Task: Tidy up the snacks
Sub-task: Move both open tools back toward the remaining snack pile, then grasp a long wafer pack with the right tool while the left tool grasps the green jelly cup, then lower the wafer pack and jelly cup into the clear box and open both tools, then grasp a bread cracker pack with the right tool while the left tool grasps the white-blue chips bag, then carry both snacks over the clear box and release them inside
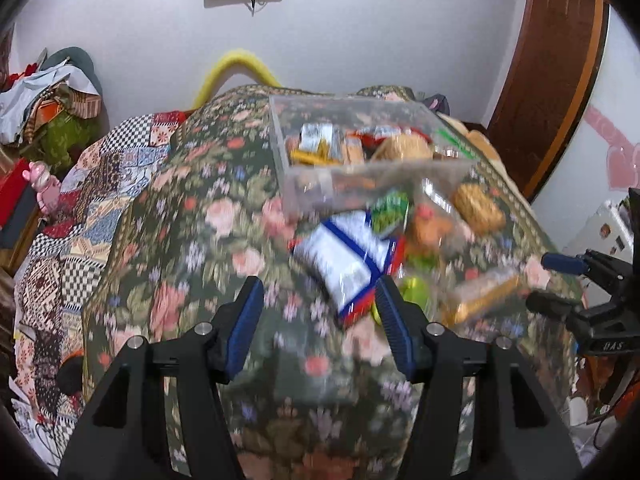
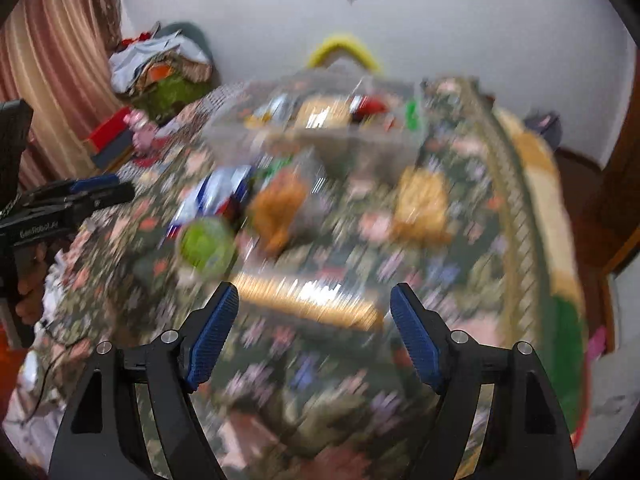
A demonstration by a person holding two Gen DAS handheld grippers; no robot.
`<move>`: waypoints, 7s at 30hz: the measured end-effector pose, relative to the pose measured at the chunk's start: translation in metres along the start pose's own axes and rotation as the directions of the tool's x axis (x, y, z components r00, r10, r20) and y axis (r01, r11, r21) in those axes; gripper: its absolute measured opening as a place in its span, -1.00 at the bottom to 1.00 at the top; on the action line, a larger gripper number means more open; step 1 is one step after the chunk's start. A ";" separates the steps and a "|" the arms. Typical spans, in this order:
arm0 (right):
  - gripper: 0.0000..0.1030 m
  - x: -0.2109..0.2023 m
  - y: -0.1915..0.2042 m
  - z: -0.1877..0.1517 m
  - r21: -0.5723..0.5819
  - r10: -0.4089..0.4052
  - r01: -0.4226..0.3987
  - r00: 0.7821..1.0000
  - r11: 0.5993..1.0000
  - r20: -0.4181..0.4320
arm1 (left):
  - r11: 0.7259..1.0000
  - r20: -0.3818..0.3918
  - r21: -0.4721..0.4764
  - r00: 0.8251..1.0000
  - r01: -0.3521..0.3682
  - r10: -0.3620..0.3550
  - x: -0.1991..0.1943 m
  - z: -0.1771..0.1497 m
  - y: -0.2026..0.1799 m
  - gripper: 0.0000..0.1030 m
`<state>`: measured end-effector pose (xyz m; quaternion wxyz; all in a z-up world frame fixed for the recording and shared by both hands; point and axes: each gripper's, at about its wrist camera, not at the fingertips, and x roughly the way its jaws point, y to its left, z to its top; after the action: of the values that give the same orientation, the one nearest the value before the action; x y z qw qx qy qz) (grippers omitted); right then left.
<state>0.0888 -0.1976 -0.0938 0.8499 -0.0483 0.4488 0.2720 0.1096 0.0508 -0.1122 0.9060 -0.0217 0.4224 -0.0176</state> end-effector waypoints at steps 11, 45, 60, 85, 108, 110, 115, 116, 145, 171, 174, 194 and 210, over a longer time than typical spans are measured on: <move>0.53 0.070 -0.007 0.014 0.132 0.106 -0.092 0.989 0.987 -0.100 | 0.999 -0.039 0.031 0.999 -0.019 0.020 0.009 -0.035 -0.007 0.12; -0.16 0.046 -0.041 0.001 -0.014 -0.041 0.040 0.997 0.999 -0.061 | 0.998 -0.166 -0.011 0.984 0.069 -0.070 0.099 -0.010 -0.078 0.21; -0.35 0.051 -0.045 0.008 0.042 -0.015 0.015 1.000 0.999 -0.001 | 0.998 -0.069 0.043 0.997 0.046 -0.043 0.091 -0.012 -0.082 0.11; -0.35 -0.007 -0.028 0.082 -0.006 -0.037 0.040 0.970 0.999 0.241 | 0.997 0.144 -0.020 0.987 0.077 -0.073 0.024 0.082 -0.048 0.11; -0.35 0.070 -0.060 0.164 0.005 -0.153 0.155 0.971 0.988 0.185 | 0.998 0.037 -0.051 0.999 0.022 -0.020 0.131 0.145 -0.005 0.11; -0.35 0.079 -0.063 0.165 0.007 -0.160 0.161 0.973 0.987 0.166 | 0.999 0.028 -0.047 0.999 0.017 -0.016 0.139 0.145 -0.003 0.11; -0.35 0.092 -0.066 0.166 0.010 -0.161 0.161 0.977 0.987 0.141 | 0.998 0.004 -0.064 1.000 0.028 -0.027 0.151 0.145 0.001 0.11; -0.34 0.092 -0.066 0.166 0.009 -0.164 0.165 0.976 0.986 0.140 | 0.997 0.001 -0.066 0.999 0.033 -0.033 0.151 0.144 0.001 0.11; 0.41 0.021 -0.067 0.094 0.015 -0.146 0.146 0.976 0.989 0.160 | 0.997 -0.032 -0.054 0.998 0.046 -0.048 0.080 0.079 0.002 0.28; -0.01 0.091 -0.087 0.057 0.068 -0.120 0.121 0.993 0.990 -0.016 | 0.982 -0.104 -0.176 0.991 0.067 -0.086 0.140 0.038 0.027 0.45; -0.15 0.089 -0.087 0.056 0.081 -0.114 0.115 0.993 0.990 -0.008 | 0.980 -0.090 -0.185 0.991 0.077 -0.095 0.140 0.037 0.030 0.40; -0.19 0.028 -0.048 0.066 0.035 -0.062 0.057 0.989 0.998 0.137 | 0.994 0.006 -0.107 1.000 0.021 -0.021 0.073 0.037 0.022 -0.08; -0.19 0.028 0.000 0.134 -0.041 0.014 -0.003 0.964 0.999 0.267 | 0.999 0.195 -0.046 0.981 0.019 -0.010 0.033 0.107 0.008 -0.08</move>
<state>0.1998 -0.1423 -0.0365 0.9004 -0.0263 0.3245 0.2887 0.2127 0.0596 -0.0693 0.9421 -0.0481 0.3317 -0.0117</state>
